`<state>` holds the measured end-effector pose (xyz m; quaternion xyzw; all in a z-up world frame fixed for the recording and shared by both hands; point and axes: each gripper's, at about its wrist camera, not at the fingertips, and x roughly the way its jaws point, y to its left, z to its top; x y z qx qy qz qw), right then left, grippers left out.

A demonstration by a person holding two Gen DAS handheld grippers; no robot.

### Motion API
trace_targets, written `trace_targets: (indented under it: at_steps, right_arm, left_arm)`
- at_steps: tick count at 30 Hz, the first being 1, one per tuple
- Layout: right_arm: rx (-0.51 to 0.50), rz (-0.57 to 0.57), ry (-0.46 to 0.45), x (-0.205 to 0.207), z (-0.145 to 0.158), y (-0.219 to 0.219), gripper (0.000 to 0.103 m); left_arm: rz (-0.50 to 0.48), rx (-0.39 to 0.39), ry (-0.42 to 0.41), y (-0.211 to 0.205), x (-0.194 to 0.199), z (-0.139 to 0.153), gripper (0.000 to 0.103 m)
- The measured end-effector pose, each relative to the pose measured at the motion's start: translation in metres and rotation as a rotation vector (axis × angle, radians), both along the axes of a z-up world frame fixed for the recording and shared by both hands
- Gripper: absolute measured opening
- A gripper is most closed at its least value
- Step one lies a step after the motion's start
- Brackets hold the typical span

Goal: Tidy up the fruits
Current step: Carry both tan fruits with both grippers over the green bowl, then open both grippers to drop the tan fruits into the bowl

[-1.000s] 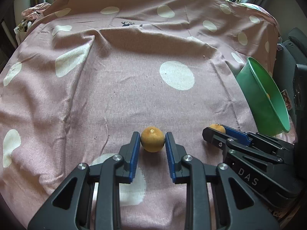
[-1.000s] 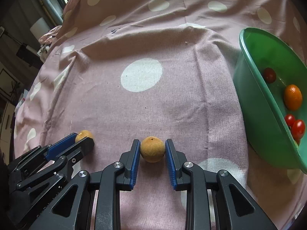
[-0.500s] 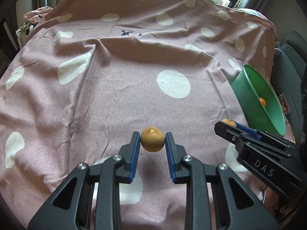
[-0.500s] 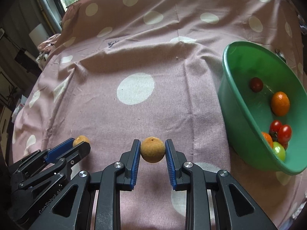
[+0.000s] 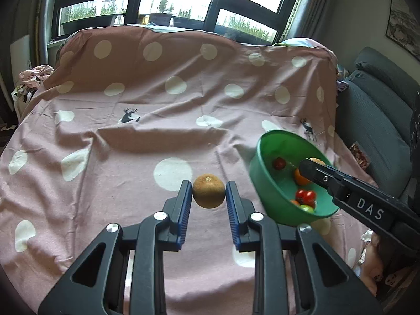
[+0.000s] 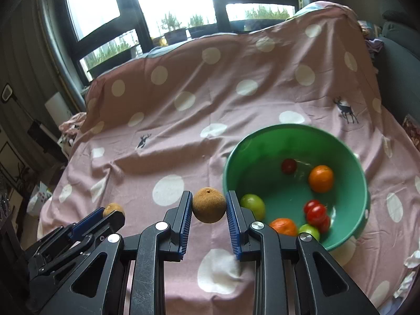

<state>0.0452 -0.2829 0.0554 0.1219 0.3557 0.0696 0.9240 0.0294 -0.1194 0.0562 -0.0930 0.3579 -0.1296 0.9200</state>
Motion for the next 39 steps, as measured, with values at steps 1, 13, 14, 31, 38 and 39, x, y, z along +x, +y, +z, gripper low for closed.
trace_targets:
  at_steps: [1,13,14,31,38,39]
  right_arm:
    - [-0.002,-0.019,-0.012,-0.002,0.003,-0.008,0.028]
    - [0.059,-0.243,-0.045,-0.011,0.004,-0.101,0.028]
    - [0.066,-0.247,-0.04,-0.011,0.002,-0.105,0.028]
    - [0.154,-0.238,0.119,0.012,-0.038,-0.131,0.028]
    - [0.169,-0.228,0.155,0.017,-0.047,-0.133,0.028]
    - [0.171,-0.229,0.159,0.017,-0.048,-0.133,0.028]
  left_arm:
    - [-0.012,-0.009,-0.006,-0.007,0.001,0.003,0.027]
    - [-0.16,-0.015,-0.008,-0.098,0.024,0.014,0.027]
    - [-0.17,-0.014,0.001,-0.104,0.026,0.012,0.027]
    - [-0.25,0.029,0.164,-0.152,0.056,-0.032,0.027]
    - [-0.253,0.034,0.192,-0.157,0.059,-0.04,0.027]
    - [-0.253,0.036,0.194,-0.158,0.059,-0.041,0.027]
